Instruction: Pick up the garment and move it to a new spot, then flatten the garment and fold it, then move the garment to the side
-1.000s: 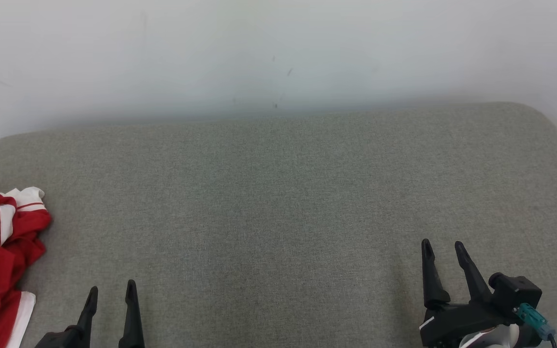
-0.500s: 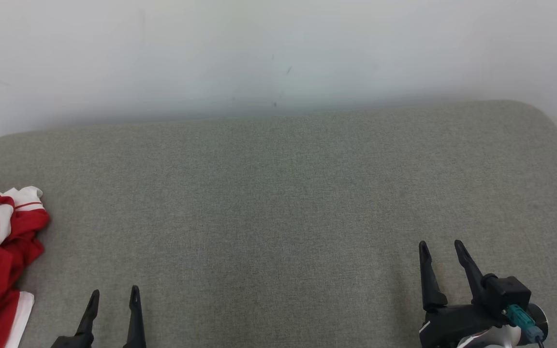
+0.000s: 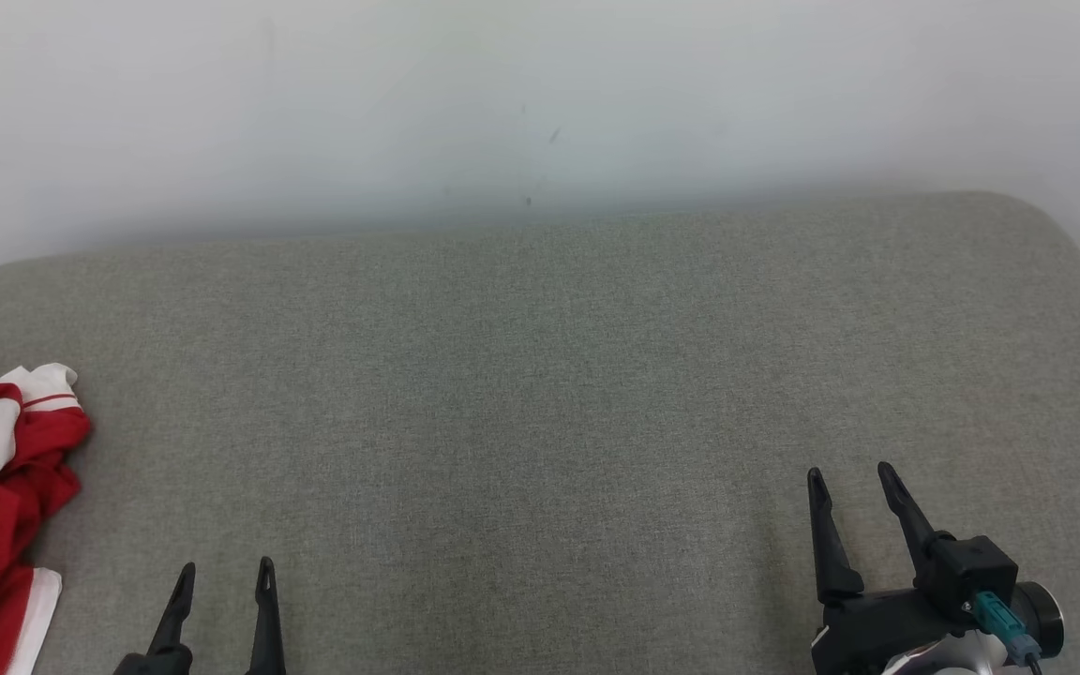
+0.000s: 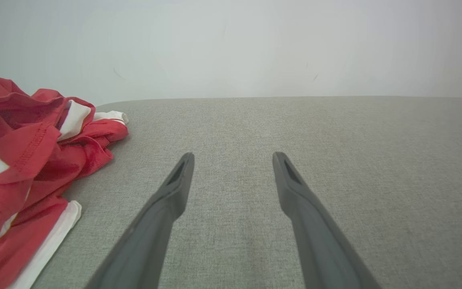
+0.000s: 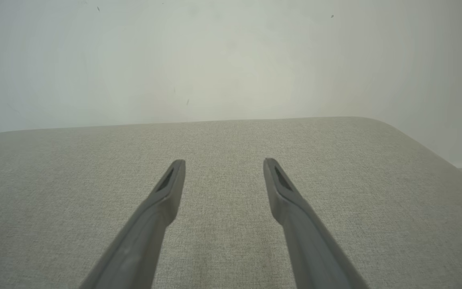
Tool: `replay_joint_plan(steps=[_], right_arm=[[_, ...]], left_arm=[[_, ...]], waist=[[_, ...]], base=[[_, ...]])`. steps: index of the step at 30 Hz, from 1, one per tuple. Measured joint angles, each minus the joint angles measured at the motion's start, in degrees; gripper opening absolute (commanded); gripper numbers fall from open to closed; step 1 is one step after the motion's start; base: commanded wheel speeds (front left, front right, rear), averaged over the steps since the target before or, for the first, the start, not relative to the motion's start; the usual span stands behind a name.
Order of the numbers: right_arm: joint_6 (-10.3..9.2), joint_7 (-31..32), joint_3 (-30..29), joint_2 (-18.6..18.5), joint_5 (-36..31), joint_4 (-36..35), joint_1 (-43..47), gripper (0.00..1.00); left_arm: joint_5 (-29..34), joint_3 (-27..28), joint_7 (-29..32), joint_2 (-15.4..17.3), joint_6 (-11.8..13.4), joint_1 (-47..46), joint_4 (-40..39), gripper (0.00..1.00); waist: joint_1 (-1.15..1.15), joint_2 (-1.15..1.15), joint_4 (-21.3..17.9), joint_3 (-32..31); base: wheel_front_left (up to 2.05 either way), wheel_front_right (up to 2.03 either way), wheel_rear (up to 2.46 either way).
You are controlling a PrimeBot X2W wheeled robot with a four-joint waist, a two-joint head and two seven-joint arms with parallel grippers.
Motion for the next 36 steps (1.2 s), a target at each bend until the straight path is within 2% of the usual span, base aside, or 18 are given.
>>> replay_joint_plan(steps=[21, 29, 34, 36], right_arm=[[0.00, 0.00, -0.75, 0.20, -0.49, -0.49, 0.21, 1.00], [0.00, -0.01, -0.16, 0.11, -0.49, -0.62, 0.32, 1.00], [0.00, -0.01, 0.48, 0.02, -0.48, -0.48, 0.41, 1.00], [0.01, -0.01, 0.99, 0.04, -0.47, -0.26, 0.44, 1.00]], left_arm=[[-0.35, -0.32, 0.00, 0.00, 0.18, 0.00, -0.03, 1.00], [-0.59, -0.45, 0.01, 0.00, 0.75, 0.01, -0.22, 1.00], [-0.71, -0.21, 0.01, -0.01, 1.09, 0.26, -0.22, 1.00], [-1.07, 0.41, 0.00, 0.04, 1.15, 0.65, -0.19, 1.00]], waist=[[0.00, 0.00, 1.10, 0.13], [0.00, 0.00, 5.11, 0.34], [0.00, 0.00, 9.03, 0.50], [0.00, 0.00, 11.80, 0.58]], base=[[0.00, 0.00, 0.00], [0.00, 0.00, 0.00], [0.00, 0.00, 0.00], [0.00, 0.00, 0.00]])
